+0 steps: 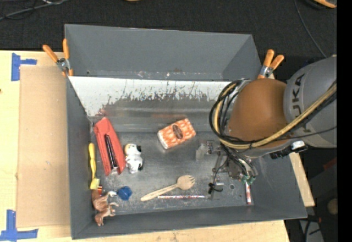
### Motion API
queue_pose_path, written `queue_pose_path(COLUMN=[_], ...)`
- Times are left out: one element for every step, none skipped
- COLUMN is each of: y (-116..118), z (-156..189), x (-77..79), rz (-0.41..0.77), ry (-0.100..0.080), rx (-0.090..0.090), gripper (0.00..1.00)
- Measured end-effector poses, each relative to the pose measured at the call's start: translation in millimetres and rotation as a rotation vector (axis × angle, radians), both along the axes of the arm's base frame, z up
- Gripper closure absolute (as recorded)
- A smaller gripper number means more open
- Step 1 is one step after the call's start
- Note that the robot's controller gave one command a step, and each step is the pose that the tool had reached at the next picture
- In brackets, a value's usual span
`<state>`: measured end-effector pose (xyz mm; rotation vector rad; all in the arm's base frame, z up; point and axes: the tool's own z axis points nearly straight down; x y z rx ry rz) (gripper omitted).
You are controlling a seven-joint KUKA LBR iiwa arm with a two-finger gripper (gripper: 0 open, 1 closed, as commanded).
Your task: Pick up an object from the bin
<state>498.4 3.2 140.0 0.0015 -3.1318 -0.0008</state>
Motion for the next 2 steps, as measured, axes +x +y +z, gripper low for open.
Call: queue_pose_path(y=[0, 29], z=[3, -73], x=[2.0, -4.1], rz=[0.000, -0.026], ry=[-0.008, 0.002], rx=[0.000, 0.001], gripper=[0.00, 0.00])
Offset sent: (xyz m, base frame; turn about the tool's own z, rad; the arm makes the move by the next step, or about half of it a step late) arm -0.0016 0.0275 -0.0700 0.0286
